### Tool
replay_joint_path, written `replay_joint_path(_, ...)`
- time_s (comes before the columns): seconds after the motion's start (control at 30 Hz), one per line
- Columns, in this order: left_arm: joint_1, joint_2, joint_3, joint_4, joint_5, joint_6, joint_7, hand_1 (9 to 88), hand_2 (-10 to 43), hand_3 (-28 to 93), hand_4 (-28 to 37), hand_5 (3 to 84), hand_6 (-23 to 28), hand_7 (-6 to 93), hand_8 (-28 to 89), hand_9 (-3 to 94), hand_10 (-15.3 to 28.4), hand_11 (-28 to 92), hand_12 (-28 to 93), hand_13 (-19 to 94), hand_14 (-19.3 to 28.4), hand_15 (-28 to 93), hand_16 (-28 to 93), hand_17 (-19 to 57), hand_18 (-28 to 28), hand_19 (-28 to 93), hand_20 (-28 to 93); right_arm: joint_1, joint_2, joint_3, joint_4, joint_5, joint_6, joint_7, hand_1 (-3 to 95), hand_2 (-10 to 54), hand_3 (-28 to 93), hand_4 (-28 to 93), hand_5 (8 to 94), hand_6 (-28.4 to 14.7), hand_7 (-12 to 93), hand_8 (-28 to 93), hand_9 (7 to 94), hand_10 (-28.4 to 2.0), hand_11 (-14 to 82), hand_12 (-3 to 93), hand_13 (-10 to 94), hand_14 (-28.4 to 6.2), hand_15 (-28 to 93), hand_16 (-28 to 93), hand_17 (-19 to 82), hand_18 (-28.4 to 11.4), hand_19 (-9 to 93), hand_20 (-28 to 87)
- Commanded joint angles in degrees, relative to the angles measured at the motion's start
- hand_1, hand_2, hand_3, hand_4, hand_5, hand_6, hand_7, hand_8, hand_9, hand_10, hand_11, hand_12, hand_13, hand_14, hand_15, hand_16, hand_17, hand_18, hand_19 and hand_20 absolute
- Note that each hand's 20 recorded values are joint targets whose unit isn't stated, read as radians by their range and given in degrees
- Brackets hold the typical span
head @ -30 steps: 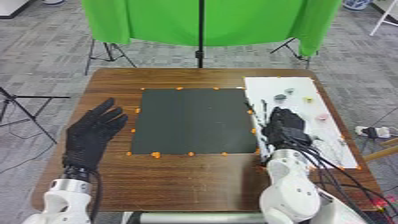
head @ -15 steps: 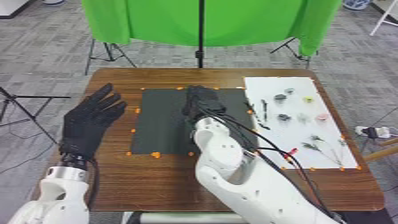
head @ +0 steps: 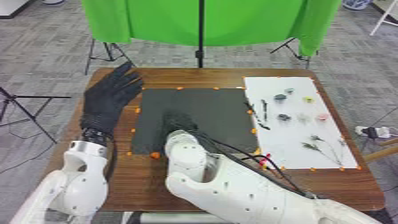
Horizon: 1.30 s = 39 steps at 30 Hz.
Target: Arrange flowers
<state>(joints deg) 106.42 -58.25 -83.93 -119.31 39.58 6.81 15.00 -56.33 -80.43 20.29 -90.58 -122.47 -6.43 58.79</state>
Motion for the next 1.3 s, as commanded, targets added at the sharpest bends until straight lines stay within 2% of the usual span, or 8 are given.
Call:
replay_joint_path(0.03, -3.2, 1.94, -0.3, 0.11, -0.86, -0.16, 1.75, 23.2, 8.3, 79, -26.4, 41.5, 10.9, 7.3, -7, 36.5, 19.7, 14, 13, 27, 25.3, 25, 1, -7.8, 24.6, 51, 14, 4.0, -0.8, 2.6, 1.8, -1.2, -1.9, -3.9, 57.8, -9.1, 59, -18, 77.9, -4.5, 42, 14, 80.0, -13.7, 59.4, 23.5, 81, -6.9, 80, 21, 50, -22.2, 93, 43)
replay_joint_path(0.57, -1.3, 6.43, 1.94, -0.82, -3.21, 1.44, 8.03, 23.8, 8.1, 79, -25.9, 41.9, 11.0, 8.9, -8, 37.0, 20.1, 18, 12, 27, 26.1, 35, -2, -8.0, 24.6, 50, 15, 9.7, 2.1, -6.4, -0.6, 7.6, -0.5, -3.0, 55.9, -7.8, 60, -24, 84.0, -3.0, 29, 8, 81.6, -12.4, 58.4, 22.8, 80, -7.7, 80, 21, 49, -22.6, 93, 44)
replay_joint_path(0.83, -0.5, 5.65, 1.25, -1.02, -2.94, 1.39, 7.01, 24.0, 7.9, 79, -25.9, 42.0, 11.0, 9.8, -8, 37.1, 20.1, 21, 11, 26, 26.1, 42, -6, -8.1, 24.8, 51, 15, 8.4, 1.9, -4.9, -1.1, 6.6, -1.1, -2.8, 51.8, -9.1, 64, -28, 86.7, -1.6, 24, 6, 83.7, -12.2, 57.3, 22.5, 81, -7.8, 80, 21, 49, -23.1, 93, 44)
replay_joint_path(0.93, 2.6, 2.8, -1.71, -2.02, -1.33, 0.82, 3.14, 24.0, 7.9, 79, -25.9, 42.1, 11.0, 10.2, -8, 37.0, 20.2, 24, 11, 27, 26.1, 46, -8, -8.0, 24.9, 53, 15, 2.8, 1.6, -0.6, -3.1, 2.0, -2.5, -3.6, 46.5, -9.5, 68, -28, 87.5, -1.2, 22, 5, 84.6, -12.0, 57.1, 22.4, 82, -8.1, 80, 21, 50, -23.4, 93, 45)
replay_joint_path(0.97, 2.3, -0.54, -3.51, -1.85, 0.43, -0.32, -2.71, 24.0, 7.9, 79, -25.9, 42.1, 10.9, 10.3, -8, 37.0, 20.2, 24, 10, 27, 26.2, 46, -8, -8.0, 24.9, 54, 15, -4.3, -0.8, 6.9, -3.4, -4.2, -6.8, -6.6, 44.4, -9.5, 69, -28, 87.7, -1.1, 22, 5, 84.8, -12.0, 57.0, 22.4, 82, -8.1, 80, 20, 50, -23.7, 93, 45)
replay_joint_path(1.0, 3.8, 0.17, -4.08, -2.53, -0.05, 0.43, -1.28, 24.0, 7.9, 79, -25.8, 42.1, 10.9, 10.6, -8, 37.2, 20.2, 25, 10, 27, 26.3, 48, -9, -7.9, 25.0, 54, 15, -4.2, -0.6, 6.7, -4.1, -5.4, -6.3, -7.5, 42.6, -9.5, 71, -28, 87.8, -1.0, 21, 4, 84.9, -12.1, 56.9, 22.4, 82, -8.1, 80, 20, 51, -23.9, 93, 45)
replay_joint_path(1.13, 10.1, -2.07, -8.16, -5.71, 0.24, 1.88, -3.8, 24.1, 7.8, 79, -25.7, 42.2, 10.9, 11.3, -9, 37.5, 19.9, 28, 10, 27, 26.4, 54, -11, -7.5, 25.3, 57, 14, -12.2, -2.6, 12.1, -7.0, -10.9, -11.5, -10.6, 37.8, -9.5, 75, -28, 88.9, -1.2, 20, -5, 86.2, -12.9, 56.4, 22.5, 83, -8.2, 80, 20, 52, -24.5, 93, 46)
replay_joint_path(1.3, 11.5, -1.69, -9.6, -6.21, 0.24, 1.19, -2.83, 24.1, 7.8, 79, -25.8, 42.1, 10.8, 11.5, -9, 37.1, 20.1, 27, 9, 27, 26.4, 51, -12, -7.7, 25.3, 58, 12, -13.7, -1.1, 12.7, -8.4, -11.4, -14.8, -10.3, 34.5, -7.3, 75, -28, 86.2, -2.6, 19, -11, 85.3, -13.9, 55.4, 23.0, 83, -8.4, 80, 21, 52, -25.0, 93, 46)
